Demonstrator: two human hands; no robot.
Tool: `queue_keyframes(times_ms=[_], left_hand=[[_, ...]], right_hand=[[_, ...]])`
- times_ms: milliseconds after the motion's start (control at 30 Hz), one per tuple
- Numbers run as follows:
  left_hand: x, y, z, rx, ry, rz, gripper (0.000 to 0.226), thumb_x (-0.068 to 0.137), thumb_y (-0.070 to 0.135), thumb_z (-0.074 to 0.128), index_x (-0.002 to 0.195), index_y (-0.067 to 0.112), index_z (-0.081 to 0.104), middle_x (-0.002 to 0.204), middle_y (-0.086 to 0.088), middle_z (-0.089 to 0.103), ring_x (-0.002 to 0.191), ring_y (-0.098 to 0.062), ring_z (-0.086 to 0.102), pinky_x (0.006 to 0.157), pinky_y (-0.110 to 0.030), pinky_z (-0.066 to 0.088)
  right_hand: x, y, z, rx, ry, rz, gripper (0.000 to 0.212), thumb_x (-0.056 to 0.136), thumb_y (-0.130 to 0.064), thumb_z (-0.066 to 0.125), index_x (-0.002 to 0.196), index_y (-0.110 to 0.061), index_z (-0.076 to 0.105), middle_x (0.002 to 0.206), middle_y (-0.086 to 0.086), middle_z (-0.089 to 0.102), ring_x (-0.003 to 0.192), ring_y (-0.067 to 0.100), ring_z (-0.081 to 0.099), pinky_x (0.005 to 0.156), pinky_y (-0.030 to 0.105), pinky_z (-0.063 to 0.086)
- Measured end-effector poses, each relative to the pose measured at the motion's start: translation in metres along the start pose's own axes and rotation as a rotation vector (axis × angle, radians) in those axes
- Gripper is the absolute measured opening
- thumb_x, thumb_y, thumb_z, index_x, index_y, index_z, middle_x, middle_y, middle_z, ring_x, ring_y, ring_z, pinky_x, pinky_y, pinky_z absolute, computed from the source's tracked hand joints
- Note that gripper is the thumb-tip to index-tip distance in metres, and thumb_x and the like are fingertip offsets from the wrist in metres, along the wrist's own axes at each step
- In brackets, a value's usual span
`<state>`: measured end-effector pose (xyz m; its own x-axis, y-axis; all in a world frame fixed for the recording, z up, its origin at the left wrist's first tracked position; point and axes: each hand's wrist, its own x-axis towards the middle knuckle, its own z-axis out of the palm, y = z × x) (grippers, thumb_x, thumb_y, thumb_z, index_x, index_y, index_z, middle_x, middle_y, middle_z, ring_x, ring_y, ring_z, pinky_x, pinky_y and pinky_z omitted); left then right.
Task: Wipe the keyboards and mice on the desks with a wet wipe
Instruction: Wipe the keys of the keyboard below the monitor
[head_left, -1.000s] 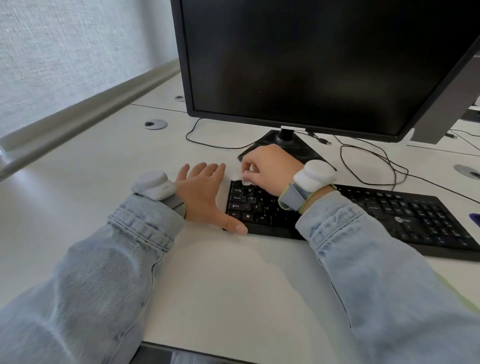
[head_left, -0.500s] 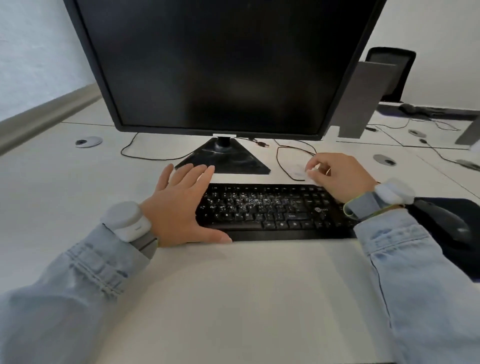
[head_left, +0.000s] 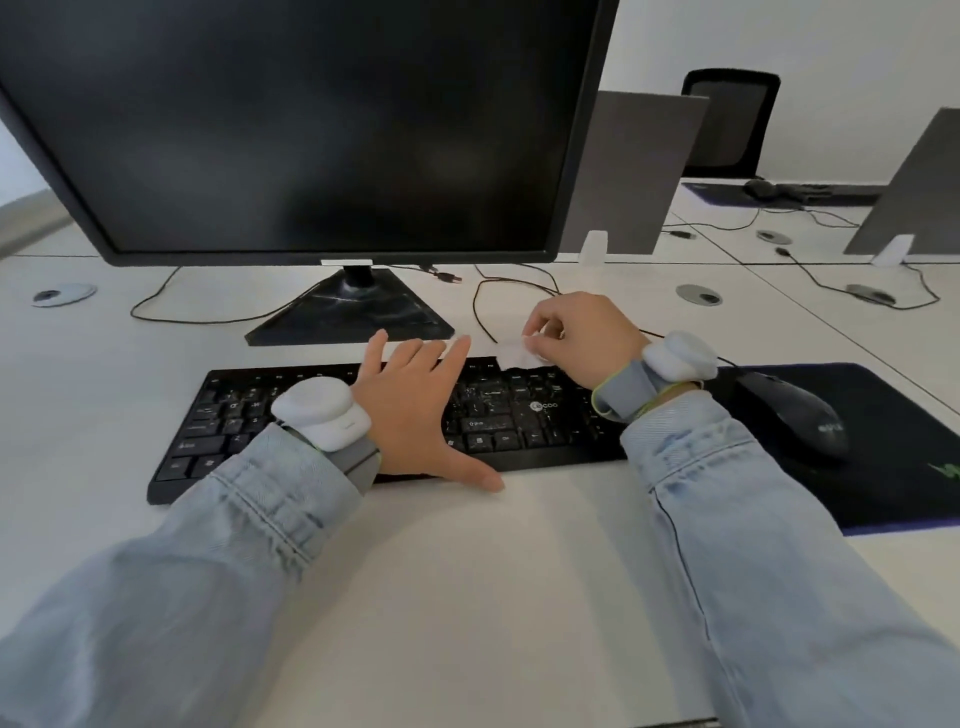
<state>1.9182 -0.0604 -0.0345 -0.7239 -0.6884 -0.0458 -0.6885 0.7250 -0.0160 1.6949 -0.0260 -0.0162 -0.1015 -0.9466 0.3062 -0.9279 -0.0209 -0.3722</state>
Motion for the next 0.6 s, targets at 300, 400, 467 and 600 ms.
queue_keyframes(times_ms=[300, 400, 467, 600], left_hand=[[0.001, -0.006, 0.001, -0.027, -0.022, -0.024, 0.156, 0.041, 0.107, 0.039, 0.159, 0.02, -0.013, 0.159, 0.004, 0.028, 0.15, -0.02, 0.022, 0.119, -0.057, -0.014], [-0.001, -0.004, -0.001, -0.026, -0.007, -0.022, 0.148, 0.053, 0.1, 0.049, 0.159, 0.017, -0.012, 0.16, 0.003, 0.028, 0.15, -0.02, 0.022, 0.119, -0.057, -0.015], [-0.001, -0.004, -0.001, -0.027, -0.006, -0.016, 0.15, 0.051, 0.102, 0.048, 0.159, 0.017, -0.013, 0.16, 0.003, 0.029, 0.15, -0.02, 0.023, 0.118, -0.057, -0.016], [0.001, -0.006, 0.001, -0.029, -0.007, -0.013, 0.155, 0.04, 0.106, 0.035, 0.159, 0.018, -0.014, 0.159, 0.004, 0.03, 0.15, -0.02, 0.023, 0.117, -0.058, -0.017]], right_hand=[[0.007, 0.002, 0.007, -0.097, -0.133, 0.024, 0.004, 0.084, -0.018, 0.066, 0.081, -0.019, 0.068, 0.071, -0.014, 0.053, 0.074, 0.012, 0.054, 0.058, 0.022, 0.034], [0.002, 0.02, -0.009, -0.188, -0.126, 0.119, 0.005, 0.083, -0.015, 0.065, 0.08, -0.018, 0.069, 0.075, -0.012, 0.054, 0.078, 0.015, 0.056, 0.066, 0.024, 0.036], [-0.001, 0.022, -0.013, -0.169, -0.056, 0.108, 0.008, 0.082, -0.013, 0.063, 0.081, -0.018, 0.069, 0.081, -0.006, 0.061, 0.08, 0.016, 0.058, 0.067, 0.023, 0.038], [0.0, -0.002, -0.002, -0.088, -0.103, -0.036, 0.008, 0.082, -0.018, 0.065, 0.08, -0.024, 0.069, 0.078, -0.008, 0.064, 0.074, 0.01, 0.057, 0.061, 0.019, 0.037]])
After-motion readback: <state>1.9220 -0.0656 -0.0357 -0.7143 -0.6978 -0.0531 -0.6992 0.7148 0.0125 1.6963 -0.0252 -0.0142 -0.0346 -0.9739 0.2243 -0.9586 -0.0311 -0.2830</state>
